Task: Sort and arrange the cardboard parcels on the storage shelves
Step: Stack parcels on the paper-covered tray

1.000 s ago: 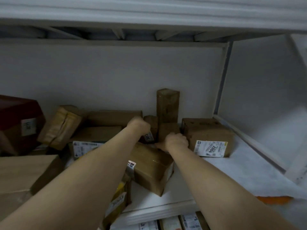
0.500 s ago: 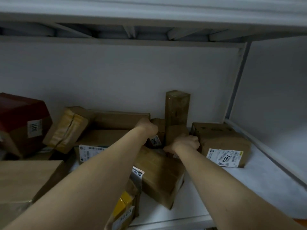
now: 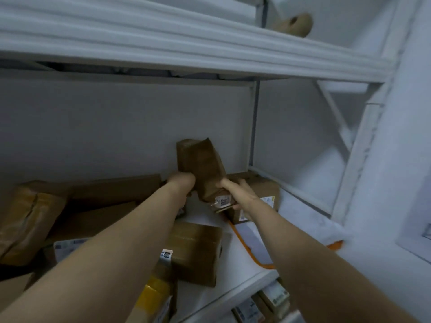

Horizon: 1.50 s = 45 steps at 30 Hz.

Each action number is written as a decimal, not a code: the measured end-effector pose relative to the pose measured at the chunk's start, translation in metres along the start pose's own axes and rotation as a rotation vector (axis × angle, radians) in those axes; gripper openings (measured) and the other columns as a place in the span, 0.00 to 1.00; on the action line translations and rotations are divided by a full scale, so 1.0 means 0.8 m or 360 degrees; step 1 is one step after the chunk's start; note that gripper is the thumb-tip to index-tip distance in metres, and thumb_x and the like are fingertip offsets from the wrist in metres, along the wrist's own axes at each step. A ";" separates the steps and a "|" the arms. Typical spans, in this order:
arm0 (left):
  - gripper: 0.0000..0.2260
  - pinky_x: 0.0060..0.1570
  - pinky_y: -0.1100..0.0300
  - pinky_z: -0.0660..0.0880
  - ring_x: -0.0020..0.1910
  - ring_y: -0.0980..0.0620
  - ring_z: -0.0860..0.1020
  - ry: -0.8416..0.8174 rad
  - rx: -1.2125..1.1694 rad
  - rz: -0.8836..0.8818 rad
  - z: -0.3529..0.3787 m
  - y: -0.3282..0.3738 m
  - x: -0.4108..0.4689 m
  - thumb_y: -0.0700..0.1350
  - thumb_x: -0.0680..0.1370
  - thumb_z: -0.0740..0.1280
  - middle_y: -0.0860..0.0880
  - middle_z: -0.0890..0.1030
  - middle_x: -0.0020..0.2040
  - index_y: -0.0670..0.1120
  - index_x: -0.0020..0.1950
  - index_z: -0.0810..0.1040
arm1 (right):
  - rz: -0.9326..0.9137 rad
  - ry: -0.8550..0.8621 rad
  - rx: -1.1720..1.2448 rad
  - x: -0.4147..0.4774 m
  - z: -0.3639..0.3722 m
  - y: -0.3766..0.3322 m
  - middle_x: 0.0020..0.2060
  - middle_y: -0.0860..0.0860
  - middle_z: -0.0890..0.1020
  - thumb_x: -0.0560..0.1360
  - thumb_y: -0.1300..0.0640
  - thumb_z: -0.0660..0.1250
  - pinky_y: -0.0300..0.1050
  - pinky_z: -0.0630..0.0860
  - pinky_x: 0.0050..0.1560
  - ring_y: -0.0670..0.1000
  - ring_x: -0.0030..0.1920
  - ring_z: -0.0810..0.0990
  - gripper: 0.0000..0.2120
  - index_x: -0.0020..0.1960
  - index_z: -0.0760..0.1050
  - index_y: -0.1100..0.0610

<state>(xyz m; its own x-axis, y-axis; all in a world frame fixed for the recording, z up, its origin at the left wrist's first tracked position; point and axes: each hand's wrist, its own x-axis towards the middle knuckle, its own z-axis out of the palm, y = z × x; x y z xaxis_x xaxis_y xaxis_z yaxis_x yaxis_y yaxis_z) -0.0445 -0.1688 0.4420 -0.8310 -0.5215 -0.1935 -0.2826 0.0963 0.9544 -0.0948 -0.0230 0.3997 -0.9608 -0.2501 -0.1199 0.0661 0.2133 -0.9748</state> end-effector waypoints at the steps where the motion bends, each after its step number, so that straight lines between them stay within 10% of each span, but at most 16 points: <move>1: 0.06 0.32 0.60 0.68 0.34 0.50 0.72 -0.0085 -0.0041 -0.0015 0.008 0.001 -0.009 0.40 0.80 0.60 0.44 0.74 0.39 0.41 0.44 0.71 | 0.0008 -0.0015 0.0085 -0.007 -0.005 0.006 0.58 0.53 0.78 0.63 0.40 0.72 0.44 0.71 0.40 0.50 0.49 0.77 0.42 0.71 0.64 0.55; 6: 0.19 0.47 0.52 0.72 0.50 0.43 0.75 -0.0320 -0.0263 0.0005 0.038 0.008 -0.043 0.45 0.77 0.67 0.41 0.77 0.58 0.41 0.66 0.69 | -0.0013 -0.0074 0.0498 -0.039 -0.033 0.027 0.55 0.54 0.79 0.62 0.47 0.74 0.47 0.73 0.44 0.53 0.53 0.79 0.41 0.72 0.65 0.54; 14: 0.13 0.21 0.63 0.75 0.32 0.48 0.77 -0.0484 -0.0169 0.0113 0.081 0.009 -0.076 0.39 0.69 0.76 0.43 0.78 0.37 0.36 0.47 0.75 | -0.0015 -0.0148 0.0866 -0.061 -0.089 0.055 0.59 0.58 0.81 0.70 0.53 0.73 0.51 0.81 0.48 0.58 0.57 0.80 0.25 0.65 0.73 0.55; 21: 0.37 0.51 0.50 0.79 0.53 0.43 0.79 -0.0834 0.0056 0.0127 0.123 0.009 -0.087 0.51 0.58 0.82 0.42 0.80 0.55 0.39 0.62 0.74 | -0.0093 -0.0247 0.0966 -0.076 -0.149 0.080 0.61 0.60 0.78 0.64 0.60 0.72 0.58 0.76 0.57 0.61 0.60 0.76 0.32 0.67 0.70 0.53; 25: 0.32 0.55 0.47 0.76 0.54 0.45 0.77 -0.0964 0.0183 0.0145 0.145 0.009 -0.093 0.52 0.60 0.80 0.45 0.80 0.54 0.43 0.60 0.75 | -0.0080 -0.0409 0.1106 -0.079 -0.174 0.086 0.56 0.62 0.79 0.62 0.64 0.69 0.62 0.72 0.63 0.63 0.57 0.77 0.28 0.63 0.74 0.55; 32: 0.22 0.38 0.56 0.78 0.48 0.46 0.79 -0.0811 0.0359 0.0255 0.181 0.002 -0.080 0.43 0.63 0.79 0.45 0.81 0.51 0.45 0.54 0.76 | -0.0106 -0.0177 0.0851 -0.066 -0.206 0.071 0.57 0.58 0.81 0.61 0.58 0.72 0.56 0.76 0.57 0.58 0.58 0.78 0.29 0.62 0.77 0.55; 39: 0.57 0.67 0.48 0.67 0.69 0.42 0.63 -0.0281 0.1401 0.0817 0.213 -0.004 -0.082 0.53 0.61 0.79 0.42 0.61 0.69 0.42 0.77 0.45 | -0.0198 0.0209 0.0867 -0.052 -0.252 0.044 0.65 0.58 0.75 0.60 0.43 0.80 0.53 0.74 0.63 0.58 0.65 0.74 0.40 0.66 0.66 0.51; 45: 0.61 0.74 0.42 0.48 0.75 0.41 0.49 -0.0106 0.1714 0.1232 0.222 -0.015 -0.081 0.55 0.63 0.78 0.42 0.50 0.75 0.45 0.76 0.32 | -0.0056 0.0105 0.0547 -0.061 -0.271 0.050 0.48 0.59 0.85 0.71 0.70 0.69 0.53 0.78 0.58 0.56 0.51 0.83 0.20 0.62 0.74 0.67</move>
<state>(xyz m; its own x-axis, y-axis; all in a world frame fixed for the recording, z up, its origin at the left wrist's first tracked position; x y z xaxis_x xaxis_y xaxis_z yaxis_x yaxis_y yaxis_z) -0.0720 0.0144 0.4024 -0.9615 0.0115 0.2747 0.0612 0.9830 0.1731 -0.1039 0.2021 0.4076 -0.9787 -0.1874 -0.0835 0.1085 -0.1275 -0.9859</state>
